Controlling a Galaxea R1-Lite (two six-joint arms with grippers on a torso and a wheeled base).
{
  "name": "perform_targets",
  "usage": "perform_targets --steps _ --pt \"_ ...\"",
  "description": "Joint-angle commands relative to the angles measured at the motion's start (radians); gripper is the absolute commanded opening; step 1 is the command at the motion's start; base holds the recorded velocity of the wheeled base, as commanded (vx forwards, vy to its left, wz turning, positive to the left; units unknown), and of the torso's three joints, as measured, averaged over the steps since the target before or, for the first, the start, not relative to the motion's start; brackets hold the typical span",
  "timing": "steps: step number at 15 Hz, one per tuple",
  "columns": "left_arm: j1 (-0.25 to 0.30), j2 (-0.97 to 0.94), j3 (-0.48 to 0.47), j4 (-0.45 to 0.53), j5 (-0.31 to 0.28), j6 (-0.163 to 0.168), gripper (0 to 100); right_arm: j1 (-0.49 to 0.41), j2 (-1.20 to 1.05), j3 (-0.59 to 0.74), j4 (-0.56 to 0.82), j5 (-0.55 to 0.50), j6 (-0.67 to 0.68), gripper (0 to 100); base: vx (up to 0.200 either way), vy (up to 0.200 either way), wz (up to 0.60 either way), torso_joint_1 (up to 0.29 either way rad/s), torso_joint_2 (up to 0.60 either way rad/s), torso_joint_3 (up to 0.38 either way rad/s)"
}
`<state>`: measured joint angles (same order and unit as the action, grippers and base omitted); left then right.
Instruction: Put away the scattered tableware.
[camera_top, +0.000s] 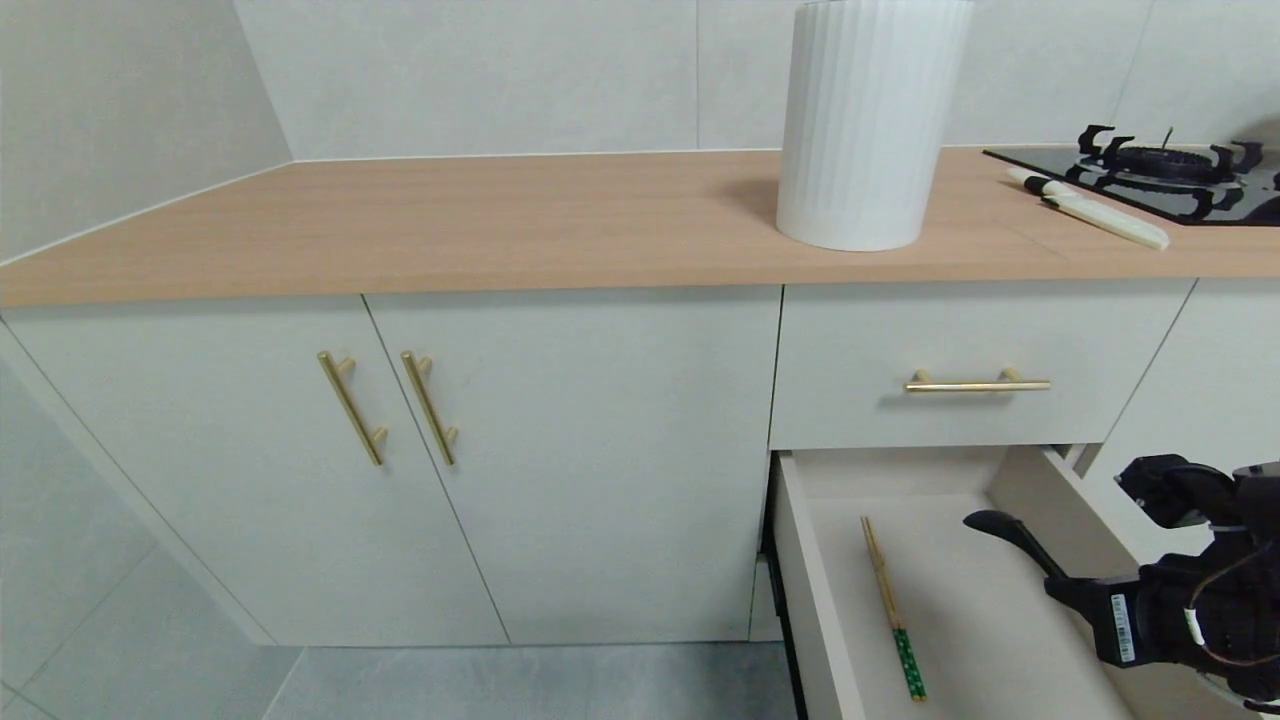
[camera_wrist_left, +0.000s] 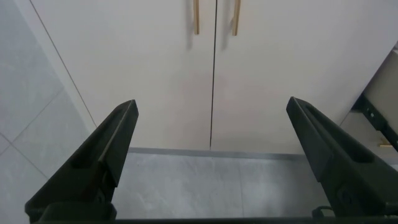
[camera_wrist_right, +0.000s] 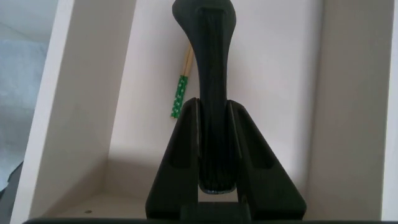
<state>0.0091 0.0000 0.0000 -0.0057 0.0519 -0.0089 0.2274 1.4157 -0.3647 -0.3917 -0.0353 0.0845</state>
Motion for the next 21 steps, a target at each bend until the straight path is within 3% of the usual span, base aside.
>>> perform_targets --steps 1,8,11,13,18,21 --pt "0.000 0.000 0.000 0.000 0.000 0.000 100 0.000 0.003 0.000 -0.001 0.000 0.000 0 0.000 0.000 0.00 0.000 0.00 0.000" --pt "0.000 0.000 0.000 0.000 0.000 0.000 100 0.006 0.152 -0.010 -0.029 -0.001 0.009 0 0.000 0.000 0.00 0.000 0.00 0.000" --pt "0.000 0.000 0.000 0.000 0.000 0.000 100 0.000 0.420 -0.002 -0.242 -0.020 0.103 0 0.000 0.000 0.00 0.000 0.00 0.000" --pt "0.000 0.000 0.000 0.000 0.000 0.000 100 0.006 0.574 0.018 -0.377 -0.066 0.106 0 0.000 0.000 0.00 0.000 0.00 0.000" --pt "0.000 0.000 0.000 0.000 0.000 0.000 100 0.004 0.896 0.093 -0.863 -0.138 0.098 0 0.000 0.000 0.00 0.000 0.00 0.000" --pt "0.000 0.000 0.000 0.000 0.000 0.000 100 0.003 1.005 0.098 -1.007 -0.175 0.061 0 0.000 0.000 0.00 0.000 0.00 0.000"
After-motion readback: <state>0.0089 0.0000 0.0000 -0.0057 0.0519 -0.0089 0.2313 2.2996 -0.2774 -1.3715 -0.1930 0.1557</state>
